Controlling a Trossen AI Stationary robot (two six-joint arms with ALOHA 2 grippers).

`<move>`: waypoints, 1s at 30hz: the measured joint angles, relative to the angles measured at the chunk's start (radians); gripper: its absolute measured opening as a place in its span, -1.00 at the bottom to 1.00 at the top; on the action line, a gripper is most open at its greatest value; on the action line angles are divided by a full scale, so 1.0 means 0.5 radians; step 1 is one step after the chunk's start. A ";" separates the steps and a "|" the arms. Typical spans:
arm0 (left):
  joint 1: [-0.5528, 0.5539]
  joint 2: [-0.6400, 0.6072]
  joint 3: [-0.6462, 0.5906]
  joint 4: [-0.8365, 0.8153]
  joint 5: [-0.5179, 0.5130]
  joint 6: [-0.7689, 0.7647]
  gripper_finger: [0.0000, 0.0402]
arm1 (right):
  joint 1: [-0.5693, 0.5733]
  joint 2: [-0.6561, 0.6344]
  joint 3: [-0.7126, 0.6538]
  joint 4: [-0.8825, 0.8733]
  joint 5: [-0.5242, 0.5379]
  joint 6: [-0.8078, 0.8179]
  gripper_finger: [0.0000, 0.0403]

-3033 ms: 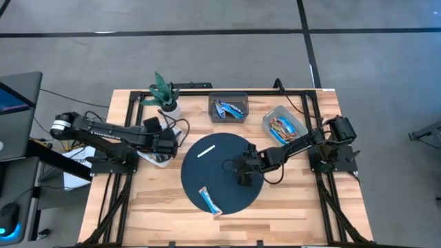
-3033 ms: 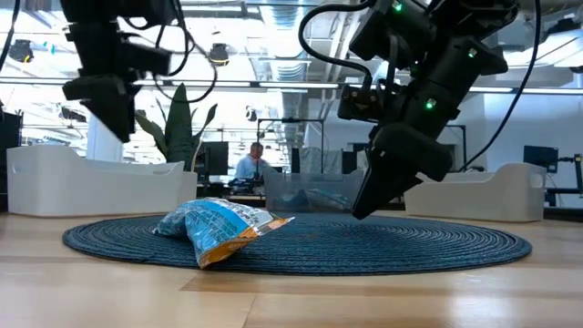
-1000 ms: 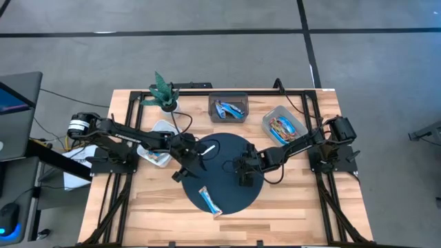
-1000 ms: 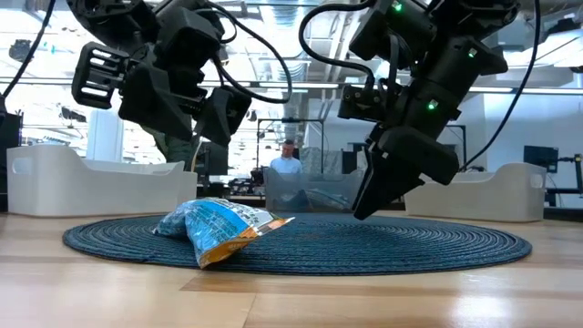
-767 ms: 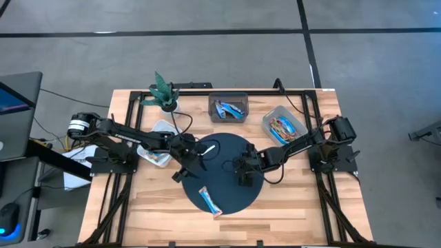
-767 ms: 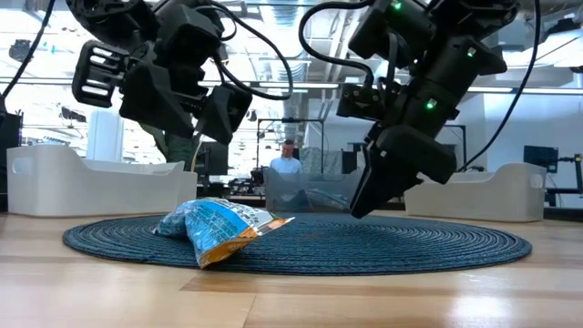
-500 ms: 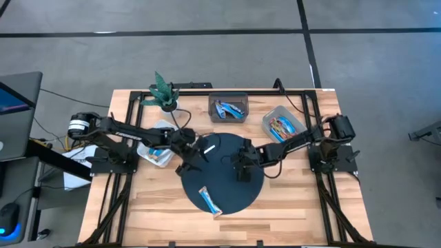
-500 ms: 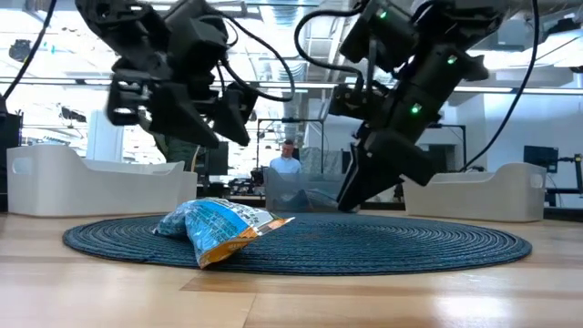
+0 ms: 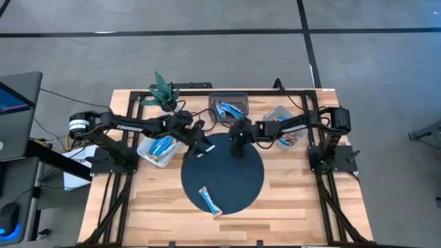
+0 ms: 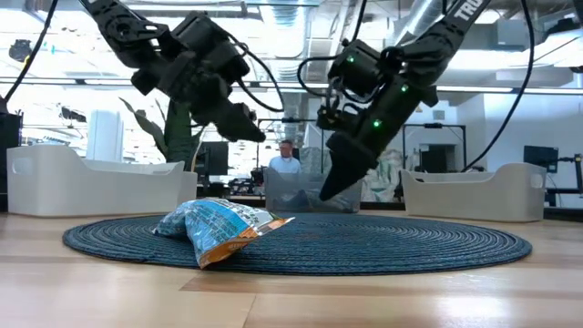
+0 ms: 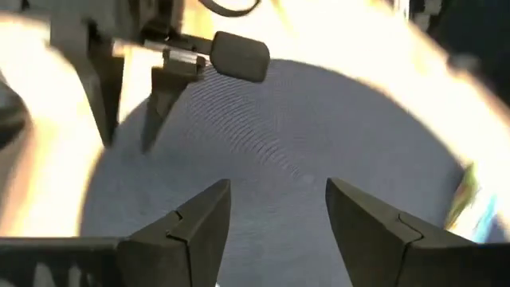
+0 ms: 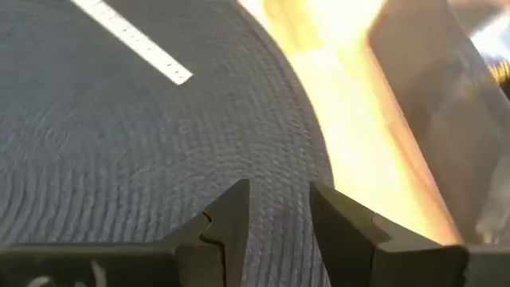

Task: Pick and place Granola Bars by type
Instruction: Put the yellow granola bar into the white bin

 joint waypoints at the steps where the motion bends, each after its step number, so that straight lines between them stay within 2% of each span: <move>1: 0.005 0.000 0.000 0.014 0.021 -0.159 0.00 | -0.016 0.000 0.000 -0.008 -0.005 0.066 -0.38; 5: 0.006 0.000 0.001 0.027 0.096 -0.736 0.00 | -0.051 0.000 0.000 -0.029 -0.082 0.250 -0.38; 9: -0.032 0.000 0.001 0.049 0.077 -1.079 0.00 | -0.053 0.000 0.006 0.021 -0.119 0.340 -0.38; 12: -0.067 0.000 0.001 0.052 -0.025 -1.211 0.00 | -0.052 0.000 0.027 0.015 -0.173 0.342 -0.38; 16: -0.096 0.000 0.001 0.051 -0.163 -1.388 0.00 | -0.048 0.000 0.032 0.012 -0.347 0.345 -0.38; 21: -0.116 0.000 0.001 0.050 -0.167 -1.606 0.00 | -0.047 0.000 0.032 0.009 -0.568 0.310 -0.38; 26: -0.140 0.000 0.001 0.050 -0.171 -1.704 0.00 | -0.047 0.000 0.032 0.011 -0.574 0.207 -0.38; 30: -0.155 0.000 0.001 0.043 -0.165 -1.638 0.00 | -0.054 0.000 0.032 0.011 -0.575 0.164 -0.38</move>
